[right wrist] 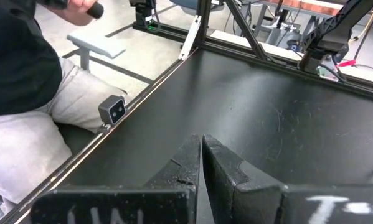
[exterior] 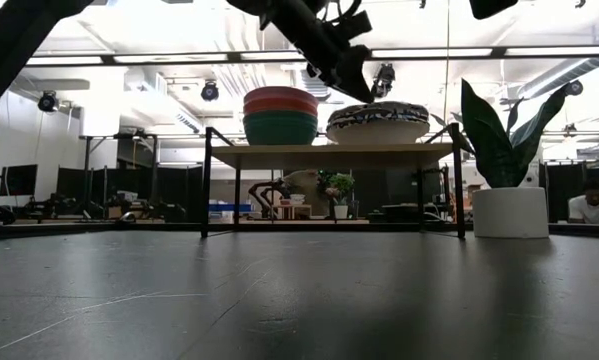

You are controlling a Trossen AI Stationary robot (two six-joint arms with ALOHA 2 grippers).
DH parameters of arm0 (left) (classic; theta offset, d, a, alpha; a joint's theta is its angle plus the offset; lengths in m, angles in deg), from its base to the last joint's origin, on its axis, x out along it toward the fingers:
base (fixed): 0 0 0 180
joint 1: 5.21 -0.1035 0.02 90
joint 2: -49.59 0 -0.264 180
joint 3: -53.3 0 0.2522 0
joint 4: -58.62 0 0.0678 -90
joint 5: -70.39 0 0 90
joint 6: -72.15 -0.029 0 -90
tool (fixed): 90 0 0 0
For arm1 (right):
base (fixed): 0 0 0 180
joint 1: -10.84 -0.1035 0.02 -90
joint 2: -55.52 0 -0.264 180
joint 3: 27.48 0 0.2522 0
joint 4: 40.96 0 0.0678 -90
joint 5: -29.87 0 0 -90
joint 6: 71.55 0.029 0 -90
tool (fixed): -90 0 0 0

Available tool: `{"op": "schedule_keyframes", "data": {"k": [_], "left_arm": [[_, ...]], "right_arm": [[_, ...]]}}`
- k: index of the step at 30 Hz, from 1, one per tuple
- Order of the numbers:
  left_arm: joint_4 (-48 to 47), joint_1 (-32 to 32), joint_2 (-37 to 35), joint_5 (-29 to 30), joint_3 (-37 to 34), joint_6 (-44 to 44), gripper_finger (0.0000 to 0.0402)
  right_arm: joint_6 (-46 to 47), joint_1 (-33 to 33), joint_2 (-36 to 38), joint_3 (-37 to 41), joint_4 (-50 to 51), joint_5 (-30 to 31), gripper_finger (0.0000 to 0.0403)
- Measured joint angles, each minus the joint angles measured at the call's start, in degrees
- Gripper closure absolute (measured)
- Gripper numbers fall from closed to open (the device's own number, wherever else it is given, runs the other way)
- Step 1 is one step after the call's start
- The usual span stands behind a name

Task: Place and stack bowls onto a shelf
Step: Stack the white with blue patterned bowl on top of the white with blue patterned bowl on the shelf, then stack the blue bowl on top of the pink bowl on the shelf

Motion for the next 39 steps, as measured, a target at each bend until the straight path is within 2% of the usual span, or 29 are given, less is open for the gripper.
{"op": "schedule_keyframes", "data": {"k": [4,12,15,19,22,25,29,32,35,39], "left_arm": [[-3.00,1.07,-3.02,0.23,-0.04,0.13,0.0287],[-17.29,7.77,-12.87,-0.46,-1.12,5.06,0.0287],[-16.36,11.49,-18.91,-0.89,-6.11,7.14,0.0287],[-11.93,16.90,-27.02,-0.95,-15.74,11.02,0.0287],[-6.53,21.15,-33.47,-0.88,-22.55,12.69,0.0287],[-2.55,24.82,-38.56,-0.87,-28.26,14.64,0.0287],[1.69,28.61,-44.24,0.52,-34.72,17.74,0.0287],[4.13,30.71,-47.84,3.22,-38.92,20.09,0.0287],[4.76,31.96,-50.57,6.45,-42.71,22.60,0.0287],[5.81,32.64,-53.40,9.80,-45.95,24.54,0.0287]], "right_arm": [[1.45,-0.02,0.00,0.00,-0.22,0.39,0.0394],[14.49,0.00,-2.79,0.00,-1.90,7.80,0.0394],[19.96,0.00,-5.54,0.00,-1.81,10.50,0.0394],[28.41,0.00,-8.35,-0.13,-0.83,10.47,0.0394],[35.69,0.00,-9.90,-2.61,6.54,10.35,0.0394],[41.52,0.02,-11.47,-6.71,18.19,10.46,0.0394],[42.36,0.02,-14.45,-13.16,32.77,10.40,0.0394],[41.41,0.03,-17.55,-17.97,41.71,6.27,0.0389],[38.10,0.00,-21.23,-22.45,49.56,3.43,0.0367],[37.23,0.04,-26.89,-26.87,57.33,2.65,0.0314]]}}
